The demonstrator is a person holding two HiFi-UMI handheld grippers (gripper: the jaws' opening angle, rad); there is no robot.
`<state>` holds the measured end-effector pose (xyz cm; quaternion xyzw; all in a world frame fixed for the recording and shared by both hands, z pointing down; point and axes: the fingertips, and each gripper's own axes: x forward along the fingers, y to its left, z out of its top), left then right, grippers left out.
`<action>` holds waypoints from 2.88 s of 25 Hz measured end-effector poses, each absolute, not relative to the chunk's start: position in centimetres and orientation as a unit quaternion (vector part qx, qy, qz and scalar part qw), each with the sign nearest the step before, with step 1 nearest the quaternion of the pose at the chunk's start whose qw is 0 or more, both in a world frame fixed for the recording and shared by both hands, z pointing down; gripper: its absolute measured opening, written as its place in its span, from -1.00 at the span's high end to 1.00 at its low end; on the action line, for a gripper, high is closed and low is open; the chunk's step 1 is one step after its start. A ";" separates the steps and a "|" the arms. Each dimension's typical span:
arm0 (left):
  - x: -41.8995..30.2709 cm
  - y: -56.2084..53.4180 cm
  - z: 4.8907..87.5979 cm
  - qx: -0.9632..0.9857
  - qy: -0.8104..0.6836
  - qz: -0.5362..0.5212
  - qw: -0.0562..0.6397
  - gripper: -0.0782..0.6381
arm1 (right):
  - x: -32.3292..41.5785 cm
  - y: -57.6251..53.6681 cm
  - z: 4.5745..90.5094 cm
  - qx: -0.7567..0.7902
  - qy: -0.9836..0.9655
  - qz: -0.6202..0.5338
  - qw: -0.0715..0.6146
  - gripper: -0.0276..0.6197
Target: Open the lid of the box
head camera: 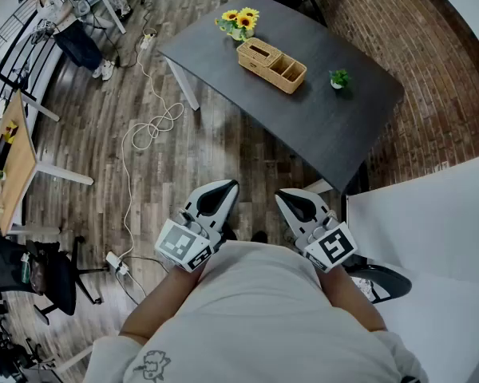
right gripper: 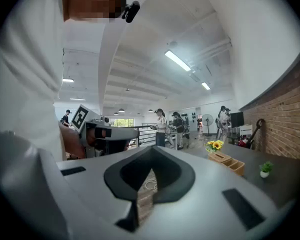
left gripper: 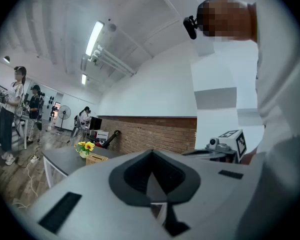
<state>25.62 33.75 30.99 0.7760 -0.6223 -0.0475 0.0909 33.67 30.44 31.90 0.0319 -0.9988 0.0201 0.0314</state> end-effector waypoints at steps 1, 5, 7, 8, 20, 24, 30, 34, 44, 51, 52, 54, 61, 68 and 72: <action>25.4 33.6 31.1 0.776 -0.623 -0.047 0.091 0.75 | 33.4 30.3 31.9 0.031 -0.999 0.019 0.031 0.90; 24.6 32.9 31.4 0.774 -0.624 -0.046 0.091 0.75 | 32.5 29.6 32.2 0.025 -0.999 0.018 0.033 0.90; 24.0 32.6 31.6 0.773 -0.626 -0.047 0.093 0.75 | 31.9 29.5 32.3 0.022 -0.999 0.016 0.036 0.90; 23.7 32.5 31.6 0.773 -0.626 -0.047 0.094 0.75 | 31.6 29.4 32.3 0.021 -0.999 0.015 0.036 0.90; 18.2 30.4 32.8 0.771 -0.625 -0.057 0.105 0.75 | 26.0 27.1 32.8 0.018 -0.999 0.018 0.044 0.90; 14.9 29.4 33.3 0.777 -0.617 -0.059 0.110 0.75 | 22.9 25.9 33.5 0.033 -0.998 0.018 0.054 0.88; 8.8 27.6 32.5 0.791 -0.601 -0.059 0.103 0.75 | 17.3 24.6 33.5 0.056 -0.996 0.024 0.060 0.67; 5.4 27.5 31.8 0.802 -0.586 -0.059 0.102 0.75 | 13.5 24.8 33.1 0.066 -0.995 0.022 0.066 0.57; 0.4 28.0 32.1 0.818 -0.563 -0.064 0.105 0.75 | 6.7 26.5 33.5 0.048 -0.995 0.012 0.085 0.42; -0.7 26.8 33.2 0.812 -0.569 -0.060 0.117 0.75 | 5.3 25.1 34.3 0.037 -0.995 0.025 0.086 0.40; -0.9 26.5 33.3 0.810 -0.571 -0.058 0.117 0.75 | 5.1 24.8 34.4 0.034 -0.995 0.027 0.086 0.40; -1.6 25.9 33.3 0.806 -0.578 -0.056 0.117 0.75 | 4.4 23.9 34.6 0.026 -0.995 0.031 0.086 0.38; -3.3 22.2 33.6 0.784 -0.607 -0.050 0.120 0.75 | 2.5 19.3 34.6 -0.003 -0.997 0.026 0.078 0.36; -2.8 15.0 34.1 0.780 -0.611 -0.045 0.124 0.75 | 2.5 12.7 34.3 -0.029 -0.997 0.036 0.069 0.35; -1.4 10.5 34.1 0.787 -0.602 -0.042 0.125 0.75 | 3.8 8.1 34.5 -0.015 -0.997 0.035 0.071 0.35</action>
